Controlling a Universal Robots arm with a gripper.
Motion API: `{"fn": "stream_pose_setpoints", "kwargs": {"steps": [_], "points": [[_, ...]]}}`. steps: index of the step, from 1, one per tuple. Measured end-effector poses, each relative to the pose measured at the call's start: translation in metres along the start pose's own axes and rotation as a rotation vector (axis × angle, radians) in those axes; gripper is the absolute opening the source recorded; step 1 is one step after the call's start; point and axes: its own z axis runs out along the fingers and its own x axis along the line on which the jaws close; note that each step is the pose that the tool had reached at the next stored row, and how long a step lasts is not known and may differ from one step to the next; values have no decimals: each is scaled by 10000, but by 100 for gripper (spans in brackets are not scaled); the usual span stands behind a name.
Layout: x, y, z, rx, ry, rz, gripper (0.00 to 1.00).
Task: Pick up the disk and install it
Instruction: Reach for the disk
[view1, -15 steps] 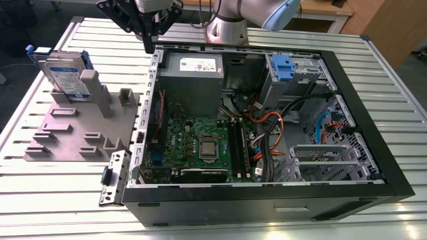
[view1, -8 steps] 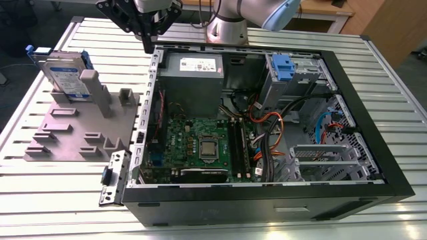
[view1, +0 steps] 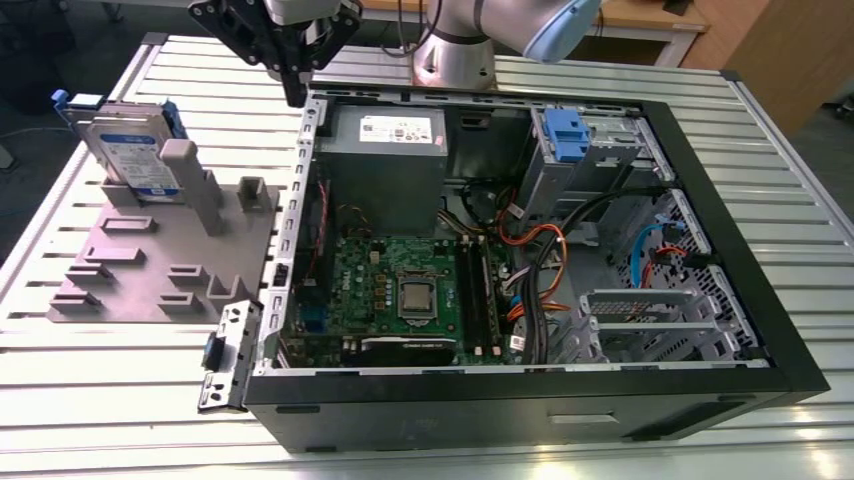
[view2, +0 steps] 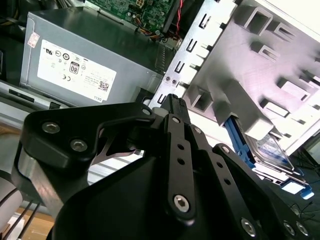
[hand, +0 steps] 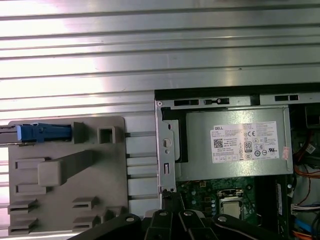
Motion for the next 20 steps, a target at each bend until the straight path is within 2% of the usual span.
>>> {"fn": "stream_pose_setpoints", "kwargs": {"steps": [16, 20], "points": [[23, -2, -1, 0, 0, 0, 11], [47, -4, -1, 0, 0, 0, 11]]}}
